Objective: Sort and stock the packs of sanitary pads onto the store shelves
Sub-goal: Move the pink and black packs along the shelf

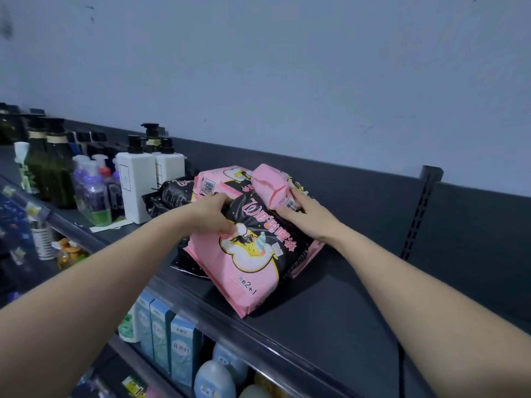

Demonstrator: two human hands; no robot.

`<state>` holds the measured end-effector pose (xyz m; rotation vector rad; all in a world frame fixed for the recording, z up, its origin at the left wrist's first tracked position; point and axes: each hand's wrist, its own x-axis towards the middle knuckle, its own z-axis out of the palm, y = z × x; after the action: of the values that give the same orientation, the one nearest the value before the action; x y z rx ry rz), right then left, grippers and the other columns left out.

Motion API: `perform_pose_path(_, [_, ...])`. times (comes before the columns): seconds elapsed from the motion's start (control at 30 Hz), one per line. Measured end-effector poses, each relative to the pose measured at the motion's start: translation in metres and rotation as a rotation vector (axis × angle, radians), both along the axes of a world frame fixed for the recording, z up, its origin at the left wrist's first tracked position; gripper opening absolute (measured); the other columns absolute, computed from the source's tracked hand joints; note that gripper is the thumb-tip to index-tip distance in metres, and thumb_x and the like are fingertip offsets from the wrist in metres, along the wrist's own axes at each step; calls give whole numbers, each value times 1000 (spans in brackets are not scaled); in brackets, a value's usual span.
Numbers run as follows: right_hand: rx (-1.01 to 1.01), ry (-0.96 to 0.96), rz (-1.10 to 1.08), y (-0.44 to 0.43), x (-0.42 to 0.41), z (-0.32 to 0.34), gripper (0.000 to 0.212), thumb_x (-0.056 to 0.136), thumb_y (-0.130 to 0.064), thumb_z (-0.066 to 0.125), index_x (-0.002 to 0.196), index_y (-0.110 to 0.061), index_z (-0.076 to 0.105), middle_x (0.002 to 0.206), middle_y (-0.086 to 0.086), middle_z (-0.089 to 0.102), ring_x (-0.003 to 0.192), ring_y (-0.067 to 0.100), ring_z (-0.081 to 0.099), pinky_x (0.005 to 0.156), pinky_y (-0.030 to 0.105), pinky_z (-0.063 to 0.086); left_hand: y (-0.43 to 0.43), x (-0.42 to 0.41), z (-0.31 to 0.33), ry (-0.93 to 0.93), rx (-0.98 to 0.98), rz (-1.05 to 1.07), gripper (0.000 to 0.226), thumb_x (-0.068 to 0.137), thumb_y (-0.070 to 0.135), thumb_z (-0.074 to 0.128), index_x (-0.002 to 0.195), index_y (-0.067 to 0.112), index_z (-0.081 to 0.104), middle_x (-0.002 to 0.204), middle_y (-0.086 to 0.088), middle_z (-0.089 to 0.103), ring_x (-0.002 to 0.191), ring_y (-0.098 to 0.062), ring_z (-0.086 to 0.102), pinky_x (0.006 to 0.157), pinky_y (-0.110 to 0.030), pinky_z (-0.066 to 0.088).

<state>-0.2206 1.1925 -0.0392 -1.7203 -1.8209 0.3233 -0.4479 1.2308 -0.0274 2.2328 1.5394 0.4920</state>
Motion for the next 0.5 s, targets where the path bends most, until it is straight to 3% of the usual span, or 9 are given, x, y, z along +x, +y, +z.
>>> perform_pose_path(0.07, [145,-74,-73,-5,3,-4,82,74,-80,48,144,-38,37,144,-7,49,133,19,44,106,48,40,-3,2,0,40,84,40,70,76,31,76,136,22,41,139,-8,34,128,-27,38,104,-41,38])
perform_pose_path(0.13, [243,-127,-122,-13,2,-6,71,74,-76,49,132,-37,48,126,-5,58,120,20,51,97,45,46,-10,5,2,132,242,68,78,74,36,76,141,27,38,143,-7,26,136,-27,25,109,-45,31])
perform_pose_path(0.23, [236,-175,-108,-28,-3,-4,56,85,-56,59,134,-31,50,122,-3,57,119,20,51,93,36,45,-21,11,9,166,283,-42,64,79,27,73,136,17,44,131,-8,42,117,-25,44,89,-31,41])
perform_pose_path(0.3, [194,-203,-100,-35,-5,1,60,89,-51,59,142,-27,44,132,-3,55,126,19,48,97,35,41,-27,14,11,203,239,-98,49,84,25,69,127,12,50,120,-9,53,100,-24,51,77,-28,40])
perform_pose_path(0.4, [180,-221,-114,-39,-4,5,61,91,-47,58,146,-27,40,141,-3,50,132,20,44,101,35,39,-27,15,13,198,264,-80,52,82,23,68,131,15,50,121,-7,55,103,-24,55,83,-33,48])
perform_pose_path(0.5, [189,-258,-150,-49,2,8,58,89,-43,60,143,-30,43,136,0,52,128,22,46,98,37,42,-27,22,20,169,414,-24,53,86,26,64,135,19,47,127,-5,52,115,-25,52,90,-38,48])
